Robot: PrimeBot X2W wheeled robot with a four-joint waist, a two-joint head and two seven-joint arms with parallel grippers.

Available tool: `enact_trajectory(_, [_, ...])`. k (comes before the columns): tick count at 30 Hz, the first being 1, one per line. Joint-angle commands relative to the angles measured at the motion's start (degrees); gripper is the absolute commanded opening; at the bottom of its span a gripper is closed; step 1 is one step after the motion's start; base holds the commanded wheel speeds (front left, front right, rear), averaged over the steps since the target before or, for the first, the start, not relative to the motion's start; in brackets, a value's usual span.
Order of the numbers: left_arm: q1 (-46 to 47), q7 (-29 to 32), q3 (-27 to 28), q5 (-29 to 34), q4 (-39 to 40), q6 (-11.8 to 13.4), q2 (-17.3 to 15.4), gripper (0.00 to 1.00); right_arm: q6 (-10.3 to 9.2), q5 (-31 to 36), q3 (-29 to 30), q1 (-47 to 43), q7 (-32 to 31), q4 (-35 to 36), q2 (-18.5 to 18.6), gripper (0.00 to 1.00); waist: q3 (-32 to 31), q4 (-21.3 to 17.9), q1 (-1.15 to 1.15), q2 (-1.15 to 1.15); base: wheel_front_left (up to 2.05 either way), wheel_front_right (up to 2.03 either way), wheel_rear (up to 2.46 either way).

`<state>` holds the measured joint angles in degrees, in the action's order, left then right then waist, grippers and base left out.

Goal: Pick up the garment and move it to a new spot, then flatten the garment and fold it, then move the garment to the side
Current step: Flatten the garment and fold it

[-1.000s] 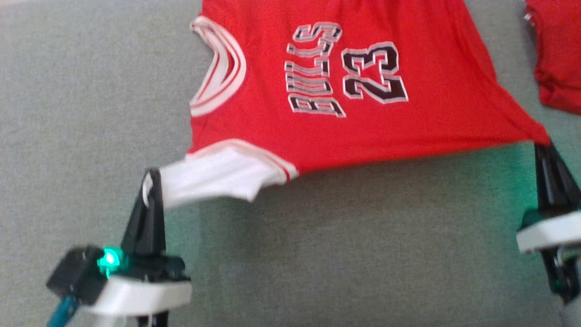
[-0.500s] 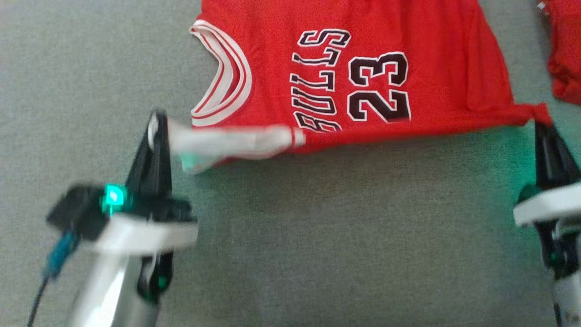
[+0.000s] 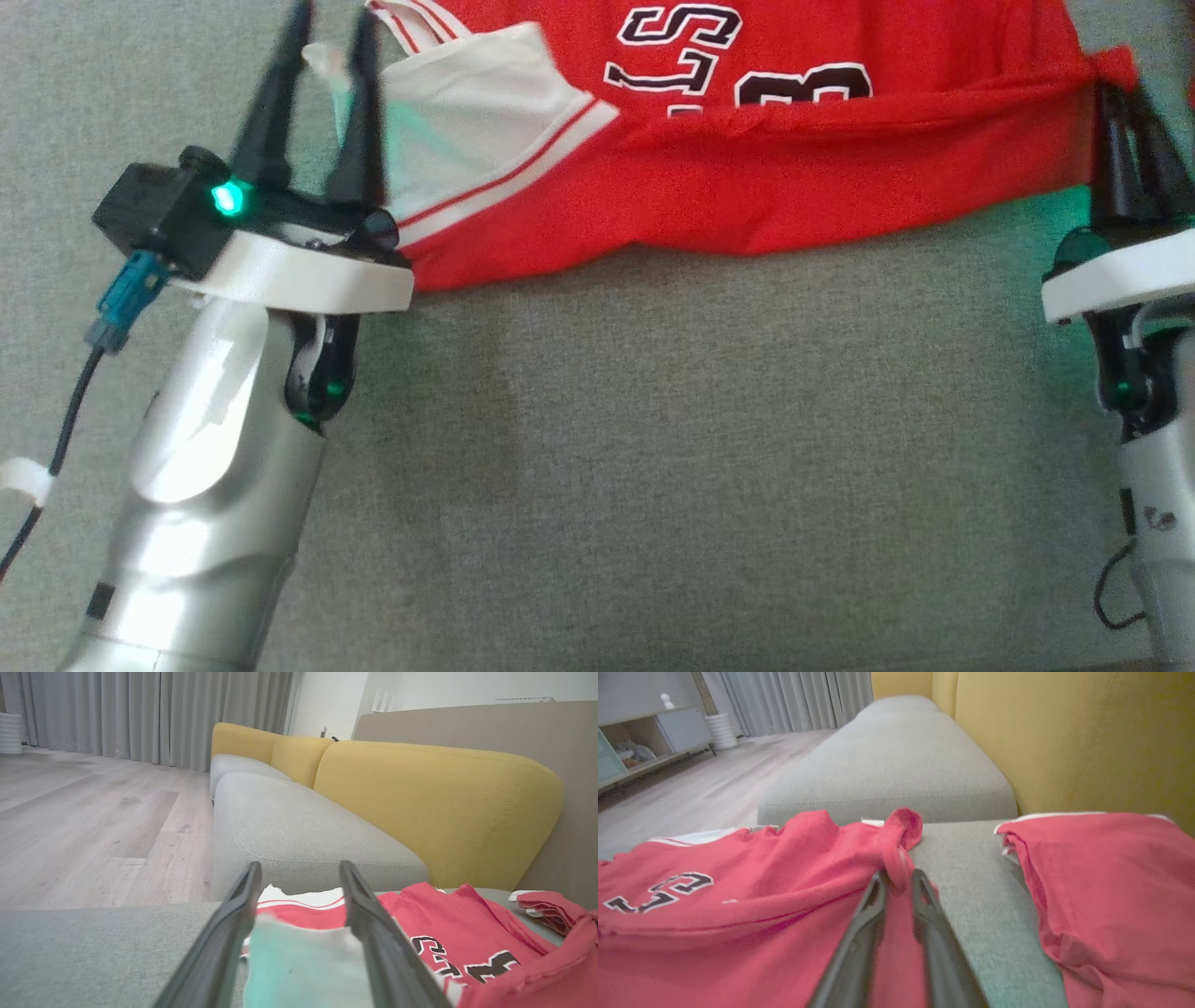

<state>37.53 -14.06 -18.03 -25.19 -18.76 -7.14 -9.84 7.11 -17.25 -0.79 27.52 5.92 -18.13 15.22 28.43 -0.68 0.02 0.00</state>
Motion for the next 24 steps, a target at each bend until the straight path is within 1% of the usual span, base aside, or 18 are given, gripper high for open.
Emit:
enact_trajectory(1, [0.85,-0.64,1.45,1.22,1.34,-0.24,-1.88,1.0,0.37,-0.85,-1.44,-0.02,2.38,2.21,0.77,1.0,-0.23,0.04,-0.02,0.0,0.0,0.0,0.0])
enact_trajectory(3, [-0.29,-0.84,1.28,3.29,1.61,0.11,-2.12,1.0,0.37,-1.42,-2.25,-0.49,5.19,2.83,0.97,1.0,-0.76,0.07,-0.02,0.0,0.0,0.0,0.0])
enact_trajectory(7, [-6.14,-0.91,2.99,7.42,4.38,3.56,-1.31,1.0,0.37,-1.97,-3.45,-2.76,7.76,3.26,1.37,1.0,-2.16,-0.21,-0.02,0.0,0.0,0.0,0.0])
enact_trajectory(9, [-10.03,-0.92,3.59,8.19,4.47,4.91,-0.3,1.0,0.37,-2.45,-3.8,-4.14,8.29,3.03,1.22,1.0,-2.88,-0.4,-0.02,0.0,0.0,0.0,0.0])
enact_trajectory(12, [-15.18,-0.93,4.29,7.77,2.41,6.4,1.22,1.0,0.37,-3.15,-4.06,-5.74,8.73,2.66,0.64,1.0,-3.79,-0.96,-0.02,0.0,0.0,0.0,0.0])
enact_trajectory(16, [-17.66,-0.9,4.58,6.81,-0.43,7.22,2.22,1.0,0.37,-3.61,-3.86,-6.89,8.93,2.37,0.07,1.0,-4.17,-1.23,-0.02,0.0,0.0,0.0,0.0])
enact_trajectory(19, [-17.76,-0.07,4.16,6.55,-2.99,7.25,2.4,1.0,0.37,-3.83,-3.87,-7.46,9.02,1.83,-0.12,1.0,-4.18,-1.38,-0.02,0.0,0.0,0.0,0.0])
enact_trajectory(22, [-17.07,2.23,3.91,6.25,-5.59,7.54,2.35,1.0,0.37,-3.86,-3.68,-7.49,9.05,1.61,-0.21,1.0,-4.04,-1.48,-0.02,0.0,0.0,0.0,0.0])
enact_trajectory(24, [-16.72,4.9,3.55,6.11,-7.79,7.75,2.15,1.0,0.37,-3.82,-3.53,-7.49,9.06,1.46,-0.32,1.0,-4.03,-1.57,-0.02,0.0,0.0,0.0,0.0])
